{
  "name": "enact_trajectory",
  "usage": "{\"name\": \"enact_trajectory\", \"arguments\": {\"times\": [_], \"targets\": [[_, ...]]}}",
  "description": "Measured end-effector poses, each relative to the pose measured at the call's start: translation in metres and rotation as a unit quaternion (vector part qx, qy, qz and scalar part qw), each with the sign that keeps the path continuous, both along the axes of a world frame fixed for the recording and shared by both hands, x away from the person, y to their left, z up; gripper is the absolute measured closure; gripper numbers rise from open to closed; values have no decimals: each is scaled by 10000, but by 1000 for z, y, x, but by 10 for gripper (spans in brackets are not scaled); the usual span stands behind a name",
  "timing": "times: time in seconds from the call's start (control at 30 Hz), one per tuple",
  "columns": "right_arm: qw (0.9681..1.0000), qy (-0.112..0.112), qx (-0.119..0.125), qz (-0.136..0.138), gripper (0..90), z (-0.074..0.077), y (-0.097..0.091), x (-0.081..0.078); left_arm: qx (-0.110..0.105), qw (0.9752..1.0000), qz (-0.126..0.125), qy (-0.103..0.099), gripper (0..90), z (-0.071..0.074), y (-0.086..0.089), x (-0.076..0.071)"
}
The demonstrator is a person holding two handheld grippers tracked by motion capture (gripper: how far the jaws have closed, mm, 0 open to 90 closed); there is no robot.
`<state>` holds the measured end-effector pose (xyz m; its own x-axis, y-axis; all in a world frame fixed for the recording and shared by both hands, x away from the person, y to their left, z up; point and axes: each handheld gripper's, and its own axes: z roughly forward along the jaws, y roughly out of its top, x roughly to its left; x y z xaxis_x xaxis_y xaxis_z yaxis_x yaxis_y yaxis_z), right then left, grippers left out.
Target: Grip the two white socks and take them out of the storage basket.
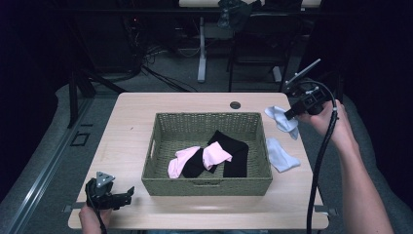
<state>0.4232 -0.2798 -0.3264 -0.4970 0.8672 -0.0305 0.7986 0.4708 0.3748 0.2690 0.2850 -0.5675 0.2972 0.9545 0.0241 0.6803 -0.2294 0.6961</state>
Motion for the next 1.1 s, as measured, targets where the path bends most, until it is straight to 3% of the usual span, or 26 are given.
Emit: {"name": "enact_trajectory", "arguments": {"times": [0.53, 1.1], "targets": [[9989, 366, 93, -279, 874, -49, -32, 5, 20, 10000, -17, 23, 2, 0, 0, 0], [9962, 808, 83, -324, 872, -113, -40, 10, 20, 10000, -9, 35, 2, -1, 0, 1]]}}
